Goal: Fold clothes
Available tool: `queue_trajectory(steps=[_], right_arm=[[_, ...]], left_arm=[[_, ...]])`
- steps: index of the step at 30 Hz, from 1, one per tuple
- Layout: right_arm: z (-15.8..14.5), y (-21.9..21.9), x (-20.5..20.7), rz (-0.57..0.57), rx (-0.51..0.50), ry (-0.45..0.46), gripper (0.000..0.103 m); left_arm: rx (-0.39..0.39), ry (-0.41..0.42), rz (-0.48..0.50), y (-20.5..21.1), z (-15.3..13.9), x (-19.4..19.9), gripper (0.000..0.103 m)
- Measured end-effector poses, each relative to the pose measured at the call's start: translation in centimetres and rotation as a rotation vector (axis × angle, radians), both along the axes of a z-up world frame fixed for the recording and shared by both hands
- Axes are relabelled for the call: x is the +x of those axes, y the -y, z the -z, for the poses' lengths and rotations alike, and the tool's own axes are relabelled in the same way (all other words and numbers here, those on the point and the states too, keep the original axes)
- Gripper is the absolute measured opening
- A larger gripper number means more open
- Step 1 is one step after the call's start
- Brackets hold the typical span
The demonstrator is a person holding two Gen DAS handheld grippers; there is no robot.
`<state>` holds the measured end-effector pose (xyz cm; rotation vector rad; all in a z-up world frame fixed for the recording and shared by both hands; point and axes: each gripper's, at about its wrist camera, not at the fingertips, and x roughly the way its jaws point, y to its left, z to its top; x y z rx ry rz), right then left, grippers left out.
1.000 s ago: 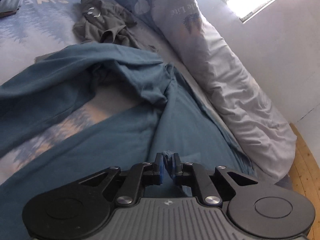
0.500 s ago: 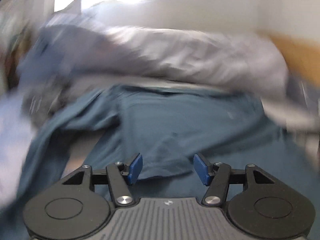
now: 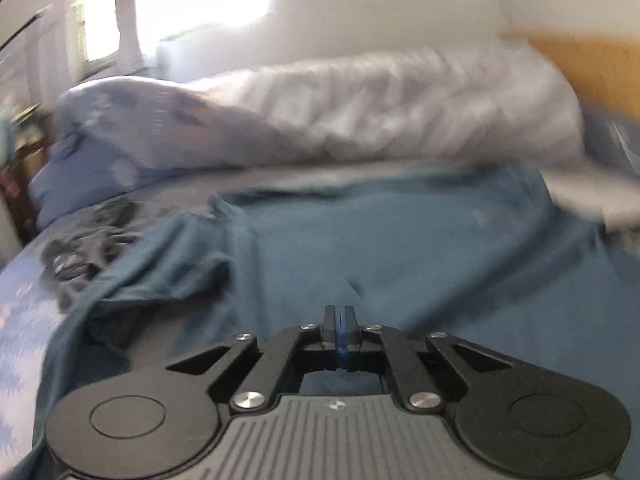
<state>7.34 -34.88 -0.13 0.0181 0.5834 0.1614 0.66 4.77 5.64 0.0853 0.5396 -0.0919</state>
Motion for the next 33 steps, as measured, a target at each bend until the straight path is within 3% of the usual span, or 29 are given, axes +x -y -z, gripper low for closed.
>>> queue_trajectory(steps=[3, 5, 7, 8, 11, 12, 14, 19, 20, 21, 22, 26, 29, 33], right_arm=[[0.1, -0.2, 0.0, -0.015, -0.004, 0.001, 0.015], [0.1, -0.2, 0.0, -0.022, 0.006, 0.002, 0.017], [0.2, -0.1, -0.1, -0.028, 0.019, 0.003, 0.024], [0.3, -0.2, -0.1, -0.030, 0.022, 0.001, 0.028], [0.5, -0.4, 0.1, -0.038, 0.020, -0.003, 0.029], [0.5, -0.4, 0.1, -0.039, 0.016, -0.004, 0.030], [0.6, -0.4, 0.1, -0.040, 0.019, -0.003, 0.030], [0.6, -0.2, 0.1, -0.038, 0.034, 0.000, 0.030], [0.6, -0.2, 0.1, -0.038, 0.037, 0.001, 0.030], [0.6, -0.2, 0.1, -0.038, 0.040, 0.001, 0.030], [0.6, -0.1, 0.1, -0.039, 0.041, 0.001, 0.030], [0.6, -0.2, 0.2, -0.041, 0.039, 0.004, 0.030], [0.6, -0.4, 0.1, -0.046, 0.033, 0.004, 0.030], [0.6, -0.5, 0.0, -0.048, 0.028, 0.005, 0.030]], left_arm=[[-0.164, 0.036, -0.142, -4.0, -1.9, 1.0, 0.000], [-0.190, 0.029, -0.183, -5.8, -2.5, 1.7, 0.000], [-0.117, 0.009, -0.010, -5.0, -2.8, 1.8, 0.000], [-0.061, 0.008, 0.093, -3.6, -2.6, 1.3, 0.008], [0.103, 0.010, 0.219, 0.6, -1.2, 0.1, 0.044], [0.136, 0.005, 0.248, 1.8, -0.6, -0.1, 0.046], [0.174, -0.012, 0.264, 3.7, 0.7, -0.3, 0.046], [0.270, -0.042, 0.179, 5.6, 3.1, 0.0, 0.045], [0.274, -0.052, 0.170, 5.4, 3.5, 0.2, 0.034], [0.275, -0.060, 0.162, 5.1, 3.9, 0.3, 0.016], [0.252, -0.053, 0.156, 4.5, 3.8, 0.3, 0.008], [0.152, -0.001, 0.113, 2.1, 2.7, 0.0, 0.005], [0.014, 0.049, 0.032, -0.3, 0.6, 0.3, 0.004], [-0.198, 0.023, -0.106, -5.3, -0.8, 2.8, 0.004]])
